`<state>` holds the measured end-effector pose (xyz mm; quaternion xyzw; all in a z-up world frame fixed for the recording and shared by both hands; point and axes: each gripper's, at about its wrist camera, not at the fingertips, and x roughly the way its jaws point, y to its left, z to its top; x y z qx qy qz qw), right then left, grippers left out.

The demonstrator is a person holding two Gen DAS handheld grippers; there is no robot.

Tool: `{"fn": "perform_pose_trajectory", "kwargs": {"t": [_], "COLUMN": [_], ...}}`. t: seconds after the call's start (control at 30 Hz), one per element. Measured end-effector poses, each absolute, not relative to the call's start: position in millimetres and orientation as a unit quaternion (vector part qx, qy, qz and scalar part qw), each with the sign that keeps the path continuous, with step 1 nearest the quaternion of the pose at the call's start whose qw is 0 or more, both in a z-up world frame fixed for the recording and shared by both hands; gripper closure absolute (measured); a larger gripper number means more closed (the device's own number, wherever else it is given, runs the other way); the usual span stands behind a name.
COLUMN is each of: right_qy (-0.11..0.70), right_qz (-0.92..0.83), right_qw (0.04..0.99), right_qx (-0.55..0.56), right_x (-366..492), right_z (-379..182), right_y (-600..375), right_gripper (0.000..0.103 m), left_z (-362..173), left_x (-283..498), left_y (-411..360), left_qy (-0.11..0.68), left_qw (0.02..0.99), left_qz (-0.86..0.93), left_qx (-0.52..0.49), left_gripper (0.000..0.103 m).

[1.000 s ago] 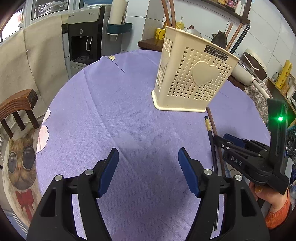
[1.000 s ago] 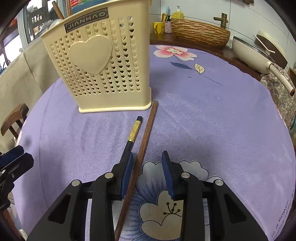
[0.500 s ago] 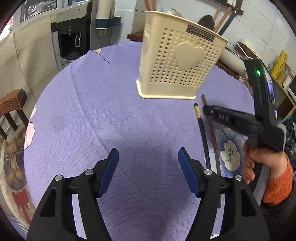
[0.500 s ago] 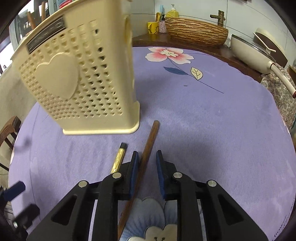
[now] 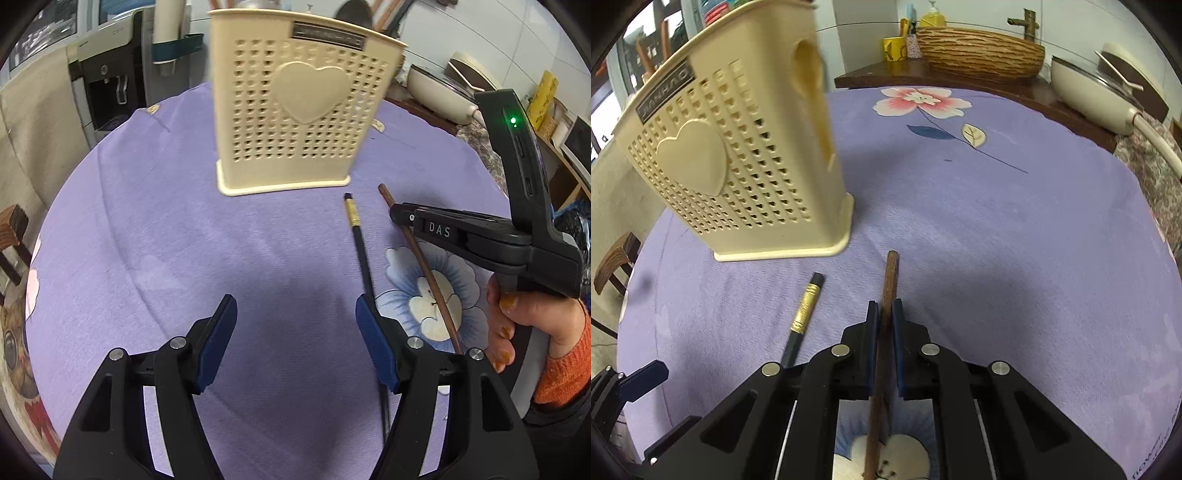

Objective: Organize utensils
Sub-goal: 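Grasp the black gold-tipped chopstick with the left tool while the right tool grasps a brown chopstick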

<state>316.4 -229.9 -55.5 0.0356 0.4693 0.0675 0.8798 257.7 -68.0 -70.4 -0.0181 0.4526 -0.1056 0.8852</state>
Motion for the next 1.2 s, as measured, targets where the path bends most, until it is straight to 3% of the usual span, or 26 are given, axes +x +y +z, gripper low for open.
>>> {"fn": "perform_pose_trajectory", "kwargs": {"t": [0.13, 0.3, 0.37, 0.6, 1.0, 1.2], "right_qy": [0.478, 0.479, 0.479, 0.476, 0.473, 0.471], "right_qz": [0.069, 0.068, 0.069, 0.069, 0.070, 0.066], "right_qw": [0.874, 0.872, 0.872, 0.873, 0.874, 0.876], "right_qx": [0.061, 0.076, 0.079, 0.083, 0.088, 0.081], "right_x": [311.4, 309.2, 308.8, 309.2, 307.6, 307.7], "right_z": [-55.6, -57.2, -57.7, -58.4, -58.7, -58.8], "right_y": [-242.0, -249.4, -251.0, -251.8, -253.2, -251.5], "right_gripper": [0.096, 0.096, 0.096, 0.096, 0.096, 0.096], "left_z": [-72.4, -83.6, -86.4, -86.7, -86.7, -87.4], "left_x": [265.3, 279.1, 283.3, 302.1, 336.9, 336.2], "left_y": [-92.8, -112.6, -114.4, -119.3, -126.0, -128.8], "left_qy": [0.454, 0.470, 0.472, 0.468, 0.470, 0.473], "left_qw": [0.882, 0.873, 0.872, 0.877, 0.876, 0.875], "left_qz": [-0.125, -0.128, -0.126, -0.103, -0.093, -0.095], "left_qx": [0.007, 0.031, 0.028, 0.043, 0.052, 0.049], "left_gripper": [0.038, 0.054, 0.055, 0.082, 0.085, 0.094]}}
